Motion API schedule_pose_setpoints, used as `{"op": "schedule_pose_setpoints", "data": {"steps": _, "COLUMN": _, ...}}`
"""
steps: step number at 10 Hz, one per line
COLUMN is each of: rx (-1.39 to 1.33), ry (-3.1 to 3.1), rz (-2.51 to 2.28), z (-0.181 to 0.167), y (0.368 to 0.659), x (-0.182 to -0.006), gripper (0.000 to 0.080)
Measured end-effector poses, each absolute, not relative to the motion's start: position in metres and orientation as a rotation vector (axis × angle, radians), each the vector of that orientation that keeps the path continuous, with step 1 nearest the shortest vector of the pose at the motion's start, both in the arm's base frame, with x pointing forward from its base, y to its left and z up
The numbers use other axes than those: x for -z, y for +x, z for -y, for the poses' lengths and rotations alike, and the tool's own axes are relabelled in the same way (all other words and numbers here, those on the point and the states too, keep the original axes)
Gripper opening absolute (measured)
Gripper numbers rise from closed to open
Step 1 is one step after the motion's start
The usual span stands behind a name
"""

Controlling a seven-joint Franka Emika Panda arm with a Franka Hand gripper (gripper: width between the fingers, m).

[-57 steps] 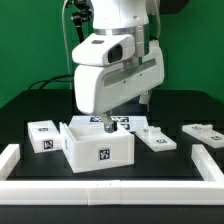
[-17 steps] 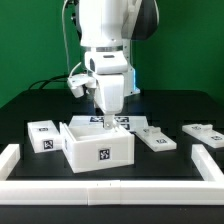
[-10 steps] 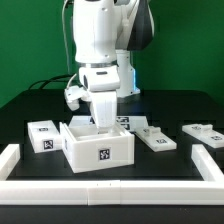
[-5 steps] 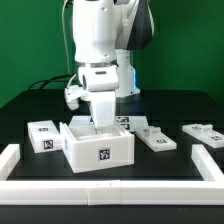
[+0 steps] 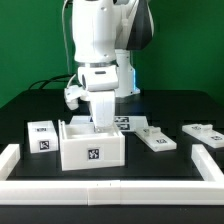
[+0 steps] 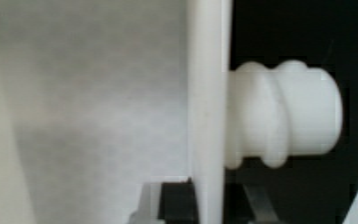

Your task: Assemble cabinet

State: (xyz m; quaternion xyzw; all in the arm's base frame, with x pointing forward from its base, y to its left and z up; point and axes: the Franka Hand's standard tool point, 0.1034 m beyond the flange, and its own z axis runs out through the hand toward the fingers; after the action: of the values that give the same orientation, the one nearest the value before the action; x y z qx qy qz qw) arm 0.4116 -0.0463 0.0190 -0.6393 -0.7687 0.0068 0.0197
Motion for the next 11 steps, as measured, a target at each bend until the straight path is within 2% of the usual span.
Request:
{"op": "schedule_pose_setpoints", "data": {"steps": 4, "rx": -0.021, "ry": -2.003, "rz": 2.368, "z": 0.044, "y": 0.413, "x": -0.019, "gripper": 0.0036}}
{"op": "schedule_pose_setpoints", "data": {"steps": 8, "rx": 0.045, "ry": -2.160, "rz": 2.257, "z": 0.008, "y": 0.454, "x": -0.019, "gripper": 0.0036}}
{"op": "schedule_pose_setpoints", "data": {"steps": 11, "rx": 0.056, "ry": -2.305, "rz": 2.095, "z": -0.038, "y": 0.483, "x": -0.020, "gripper": 0.0036}}
